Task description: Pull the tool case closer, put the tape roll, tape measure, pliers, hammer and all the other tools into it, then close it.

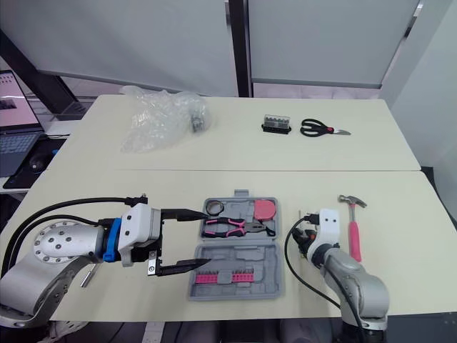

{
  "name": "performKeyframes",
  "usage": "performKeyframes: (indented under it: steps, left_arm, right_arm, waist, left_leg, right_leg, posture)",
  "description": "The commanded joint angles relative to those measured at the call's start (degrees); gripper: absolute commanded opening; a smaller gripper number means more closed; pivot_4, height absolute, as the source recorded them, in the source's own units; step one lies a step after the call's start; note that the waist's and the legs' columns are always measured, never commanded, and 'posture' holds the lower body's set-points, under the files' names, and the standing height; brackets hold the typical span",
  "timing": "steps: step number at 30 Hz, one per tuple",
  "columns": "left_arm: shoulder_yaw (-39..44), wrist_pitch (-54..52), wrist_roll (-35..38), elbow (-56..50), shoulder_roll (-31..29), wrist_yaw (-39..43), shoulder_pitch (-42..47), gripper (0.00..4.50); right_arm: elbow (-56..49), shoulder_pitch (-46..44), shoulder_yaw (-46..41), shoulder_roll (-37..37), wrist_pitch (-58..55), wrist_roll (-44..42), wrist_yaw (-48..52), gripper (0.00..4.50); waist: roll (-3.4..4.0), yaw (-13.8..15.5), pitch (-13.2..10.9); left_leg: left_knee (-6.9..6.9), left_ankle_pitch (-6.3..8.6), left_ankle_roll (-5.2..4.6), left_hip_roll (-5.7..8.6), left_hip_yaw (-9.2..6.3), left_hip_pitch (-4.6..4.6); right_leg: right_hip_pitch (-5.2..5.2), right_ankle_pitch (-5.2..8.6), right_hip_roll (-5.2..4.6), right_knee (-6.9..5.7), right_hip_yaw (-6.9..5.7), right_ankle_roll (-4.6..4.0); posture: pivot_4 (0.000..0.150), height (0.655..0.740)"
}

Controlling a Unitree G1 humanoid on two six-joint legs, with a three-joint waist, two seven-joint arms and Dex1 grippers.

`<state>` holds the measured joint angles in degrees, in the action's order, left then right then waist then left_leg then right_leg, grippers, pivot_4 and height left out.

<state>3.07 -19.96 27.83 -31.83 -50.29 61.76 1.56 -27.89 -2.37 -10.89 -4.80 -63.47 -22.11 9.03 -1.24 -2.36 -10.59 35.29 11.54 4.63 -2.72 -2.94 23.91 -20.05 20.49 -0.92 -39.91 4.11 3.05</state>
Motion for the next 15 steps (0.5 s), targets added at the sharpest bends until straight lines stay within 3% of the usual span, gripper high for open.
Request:
performKeyframes:
  steps: [1,3,5,9,12,15]
  left_arm:
    - [1.2,0.5,-0.1,-2.2,-0.6,-0.4,-1.0,4.50]
    - [1.3,0.9,-0.4,-2.2,-0.6,-0.4,-1.4,4.50]
    - [1.5,1.0,-0.3,-2.3,-0.6,-0.6,-1.5,4.50]
    - [1.4,-0.1,0.1,-2.8,-0.3,-1.8,-1.2,4.50]
    - [1.8,-1.9,2.4,-3.7,0.0,-2.4,-0.6,4.50]
    - [1.8,-1.4,2.1,-4.0,-0.3,-2.1,-1.1,4.50]
  right_arm:
    - [-4.1,-2.1,-4.1,-5.6,-1.3,-4.7,5.0,3.46]
    - [-3.5,-4.3,-3.4,-13.2,-0.6,-6.5,11.2,4.07]
    - [-1.6,-6.2,3.2,-25.4,7.2,-2.8,20.9,4.07]
    - [8.6,-9.6,19.5,-44.3,36.9,14.6,35.8,4.07]
    - [18.8,-19.7,30.1,-51.3,58.2,25.6,48.2,4.07]
    - [26.5,-31.0,37.9,-52.3,71.5,32.2,59.6,4.07]
  waist:
    - [0.00,0.0,0.0]
    - [0.01,0.0,0.0]
    - [0.08,0.0,-0.1]
    - [0.06,-0.1,0.0]
    - [0.09,-0.7,-0.1]
    - [0.14,-1.1,-0.2]
  left_leg:
    - [0.00,0.00,0.00,0.00,0.01,0.00]
    - [-0.01,0.00,0.00,0.00,0.01,-0.01]
    - [0.02,0.00,-0.01,0.01,0.05,-0.01]
    - [0.01,0.00,-0.02,0.00,0.04,-0.04]
    - [-0.02,0.00,-0.02,-0.01,0.06,-0.03]
    - [0.07,0.00,-0.01,0.02,0.10,-0.03]
  right_leg:
    - [0.00,0.00,0.00,0.00,0.00,0.00]
    - [0.01,0.00,0.00,0.00,0.00,0.00]
    - [0.00,0.00,-0.01,0.00,0.03,0.00]
    - [0.01,0.01,0.02,0.07,-0.01,0.01]
    - [-0.01,0.01,0.04,0.08,0.02,0.00]
    - [0.02,0.01,-0.02,0.06,0.03,0.00]
  posture:
    - [0.150,0.7400]
    - [0.150,0.7400]
    - [0.150,0.7400]
    - [0.150,0.7400]
    - [0.150,0.7400]
    - [0.150,0.7400]
